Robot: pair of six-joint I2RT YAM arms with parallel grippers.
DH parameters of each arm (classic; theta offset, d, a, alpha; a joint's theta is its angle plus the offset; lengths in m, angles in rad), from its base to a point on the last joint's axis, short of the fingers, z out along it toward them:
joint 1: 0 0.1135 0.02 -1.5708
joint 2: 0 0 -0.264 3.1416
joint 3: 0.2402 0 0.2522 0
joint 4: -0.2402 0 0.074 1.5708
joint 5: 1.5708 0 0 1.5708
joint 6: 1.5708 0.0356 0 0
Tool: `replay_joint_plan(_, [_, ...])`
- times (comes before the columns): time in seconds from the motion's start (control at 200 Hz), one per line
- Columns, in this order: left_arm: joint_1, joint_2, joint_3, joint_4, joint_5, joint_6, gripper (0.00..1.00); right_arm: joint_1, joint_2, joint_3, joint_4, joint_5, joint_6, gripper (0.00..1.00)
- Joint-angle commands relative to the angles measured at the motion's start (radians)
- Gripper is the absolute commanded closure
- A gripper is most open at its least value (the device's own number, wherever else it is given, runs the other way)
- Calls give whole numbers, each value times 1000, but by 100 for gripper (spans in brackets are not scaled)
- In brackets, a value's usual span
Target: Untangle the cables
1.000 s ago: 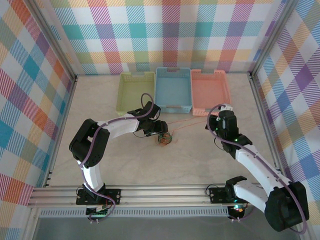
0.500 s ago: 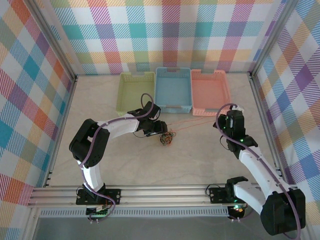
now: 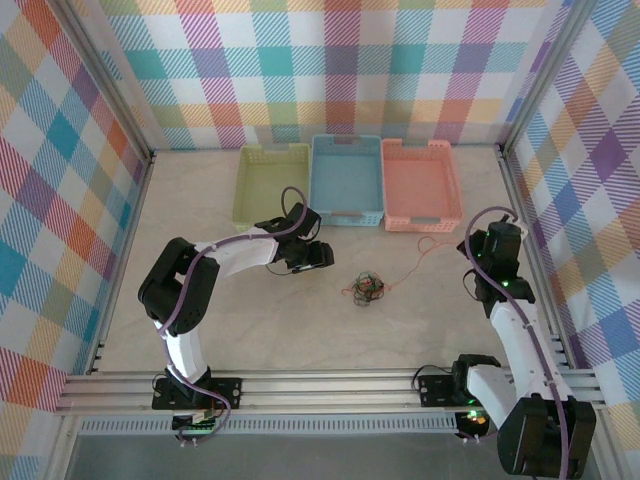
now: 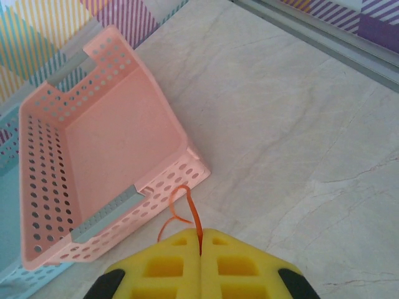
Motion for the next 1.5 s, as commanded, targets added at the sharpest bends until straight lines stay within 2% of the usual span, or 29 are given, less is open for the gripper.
replay_joint_plan(0.0, [5, -7, -8, -30, -12, 13, 42, -6, -4, -21, 49, -128, 26, 100])
replay_joint_plan(0.21, [3, -35, -34, 9, 4, 25, 42, 8, -1, -51, 260, -457, 22, 100])
replay_joint_plan(0.275, [-1, -65, -63, 52, 19, 38, 42, 42, 19, -53, 349, -576, 21, 100])
replay_joint_plan(0.335, [-3, -103, -102, 131, 53, 55, 42, 100, 37, -36, 388, -622, -7, 100])
replay_joint_plan(0.44, [-22, -163, -140, 192, 98, 117, 42, 212, 44, -10, 390, -606, -70, 100])
replay_joint_plan(0.52, [-52, -222, -158, 244, 137, 163, 40, 254, 49, -21, 423, -591, -70, 100])
replay_joint_plan(0.67, [-123, -304, -187, 354, 171, 206, 36, 269, 88, -34, 462, -595, -41, 100])
replay_joint_plan(0.885, [-188, -262, -152, 470, 246, 198, 34, 277, 98, -43, 480, -611, -24, 100])
replay_joint_plan(0.985, [-220, -245, -111, 468, 270, 207, 33, 280, 101, -45, 480, -609, -26, 100])
replay_joint_plan(1.265, [-268, -157, -21, 412, 225, 209, 31, 283, 124, -45, 486, -608, -28, 100])
replay_joint_plan(1.495, [-277, -57, 84, 316, 170, 211, 38, 289, 121, -50, 488, -607, -31, 100])
